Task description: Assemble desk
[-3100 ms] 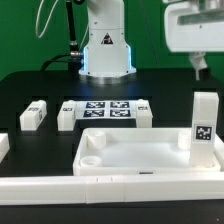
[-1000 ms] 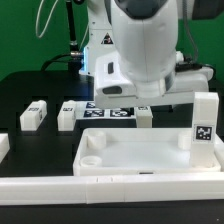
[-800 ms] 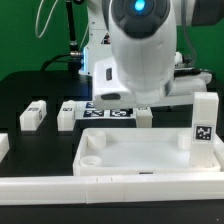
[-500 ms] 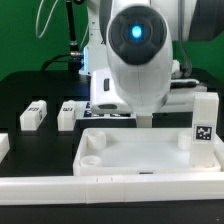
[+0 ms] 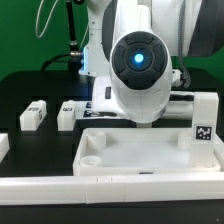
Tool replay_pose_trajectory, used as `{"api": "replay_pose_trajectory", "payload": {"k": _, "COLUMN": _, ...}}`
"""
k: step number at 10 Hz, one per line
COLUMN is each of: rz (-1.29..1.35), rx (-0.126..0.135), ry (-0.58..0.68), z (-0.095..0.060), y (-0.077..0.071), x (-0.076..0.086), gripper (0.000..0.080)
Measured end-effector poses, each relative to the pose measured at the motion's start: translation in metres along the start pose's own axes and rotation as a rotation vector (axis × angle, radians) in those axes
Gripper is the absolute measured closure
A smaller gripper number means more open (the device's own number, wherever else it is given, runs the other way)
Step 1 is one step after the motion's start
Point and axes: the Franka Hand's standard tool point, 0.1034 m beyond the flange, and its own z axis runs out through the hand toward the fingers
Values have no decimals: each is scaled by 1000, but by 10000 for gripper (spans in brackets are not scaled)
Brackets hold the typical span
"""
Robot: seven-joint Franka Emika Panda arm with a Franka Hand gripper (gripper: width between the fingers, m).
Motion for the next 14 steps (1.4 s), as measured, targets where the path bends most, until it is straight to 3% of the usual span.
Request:
{"api": "replay_pose_trajectory", "payload": {"k": 1, "rz": 0, "rx": 0, "ry": 0, "z": 0, "y": 0, "x": 0, "gripper": 514}}
{"api": "replay_pose_trajectory", "payload": {"k": 7, "rz": 2, "rx": 2, "ry": 1, "z": -1, "y": 1, "x": 0, "gripper": 512}}
{"api": "replay_pose_trajectory", "payload": {"k": 8, "rz": 3, "rx": 7, "ry": -4, "z": -7, "y": 2, "x": -3, "gripper": 512}}
{"api": "replay_pose_trajectory", "payload": {"k": 9, "rz": 11, "rx": 32, "ry": 0, "z": -34, "y": 8, "x": -16, "gripper": 512}}
{"api": "replay_pose_trajectory", "payload": {"k": 10, "rz": 31, "rx": 81, "ry": 38, "z": -64, "y": 21, "x": -25, "gripper": 512}}
{"api": "replay_pose_trajectory", "payload": {"k": 11, "rz": 41, "rx": 103, "ry": 96, "z": -82, "y": 30, "x": -26, "gripper": 512}}
{"api": "replay_pose_trajectory", "payload": {"k": 12, "rz": 47, "rx": 116, "ry": 103, "z": -94, "y": 37, "x": -30, "gripper": 512}}
{"api": "replay_pose_trajectory", "payload": {"k": 14, "rz": 48, "rx": 113, "ry": 236, "z": -99, "y": 34, "x": -15, "gripper": 511}}
